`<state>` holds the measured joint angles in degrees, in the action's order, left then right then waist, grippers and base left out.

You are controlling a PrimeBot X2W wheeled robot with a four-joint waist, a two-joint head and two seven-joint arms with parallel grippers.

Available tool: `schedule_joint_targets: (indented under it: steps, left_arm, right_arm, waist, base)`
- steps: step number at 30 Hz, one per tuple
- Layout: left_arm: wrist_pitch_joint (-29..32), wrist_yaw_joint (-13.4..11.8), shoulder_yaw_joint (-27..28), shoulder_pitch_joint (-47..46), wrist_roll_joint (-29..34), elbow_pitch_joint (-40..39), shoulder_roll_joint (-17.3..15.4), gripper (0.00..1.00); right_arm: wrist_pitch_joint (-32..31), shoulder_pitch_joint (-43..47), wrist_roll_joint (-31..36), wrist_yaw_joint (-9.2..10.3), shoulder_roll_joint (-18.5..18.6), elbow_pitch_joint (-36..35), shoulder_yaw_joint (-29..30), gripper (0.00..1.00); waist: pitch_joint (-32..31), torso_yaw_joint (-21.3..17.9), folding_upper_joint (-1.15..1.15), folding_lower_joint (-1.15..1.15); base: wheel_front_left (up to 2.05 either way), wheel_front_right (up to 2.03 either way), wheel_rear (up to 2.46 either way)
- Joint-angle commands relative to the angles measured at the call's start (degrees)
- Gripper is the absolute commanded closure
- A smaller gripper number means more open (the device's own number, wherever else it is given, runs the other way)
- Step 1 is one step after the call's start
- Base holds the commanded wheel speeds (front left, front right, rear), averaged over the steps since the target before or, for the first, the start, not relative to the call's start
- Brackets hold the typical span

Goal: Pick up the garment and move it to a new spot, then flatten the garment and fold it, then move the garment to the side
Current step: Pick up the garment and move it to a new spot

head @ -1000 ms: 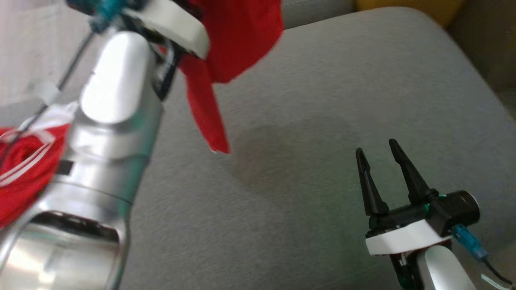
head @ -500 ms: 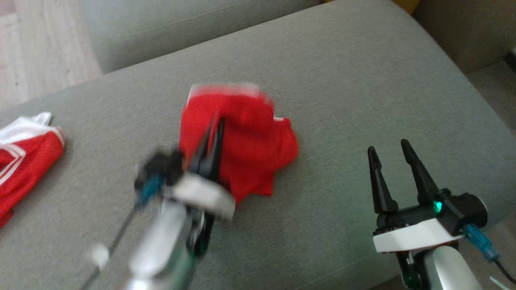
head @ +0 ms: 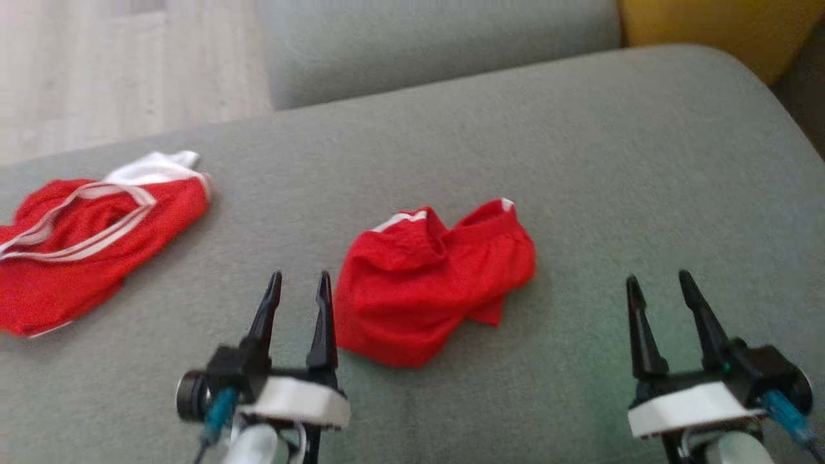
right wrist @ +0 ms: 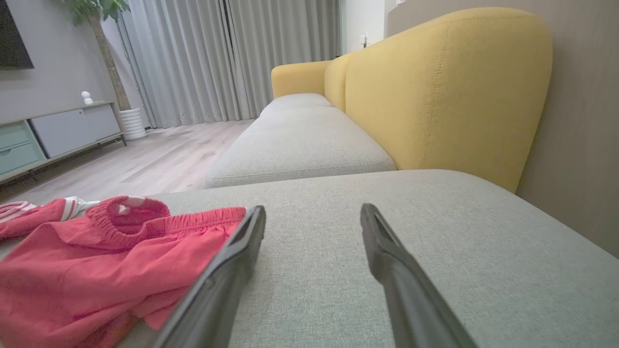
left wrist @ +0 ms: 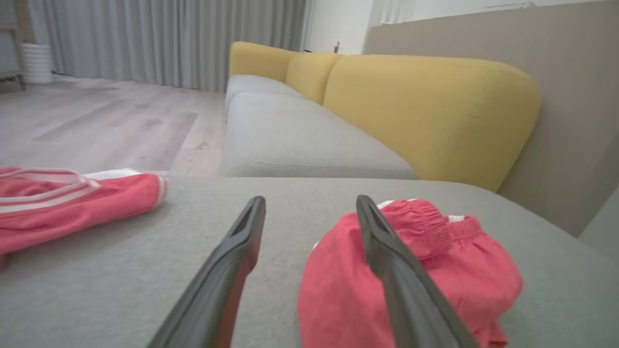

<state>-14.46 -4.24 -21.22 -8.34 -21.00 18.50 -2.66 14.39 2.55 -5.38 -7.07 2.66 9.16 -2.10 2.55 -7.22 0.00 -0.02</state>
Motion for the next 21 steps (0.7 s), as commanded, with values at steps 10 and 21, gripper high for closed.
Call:
schedule_joint_targets:
  steps: [10, 21]
  left_arm:
    - [-0.5, -6.6, 6.6, 9.6, 7.5, -9.6, -0.2, 0.00]
    - [-0.5, -5.2, 8.2, 15.0, 11.9, -10.8, -0.2, 0.00]
  right_arm:
    - [0.6, 3.0, -2.0, -0.42, 0.2, -2.0, 1.3, 0.00]
    - [0.6, 5.9, -1.5, -0.42, 0.2, -1.9, 0.8, 0.00]
  waist:
    - [-6.8, 7.0, 0.00, 0.02]
    - [-8.3, 8.5, 0.00, 0.02]
  base:
    - [0.00, 0.00, 0.00]
    - [0.00, 0.00, 0.00]
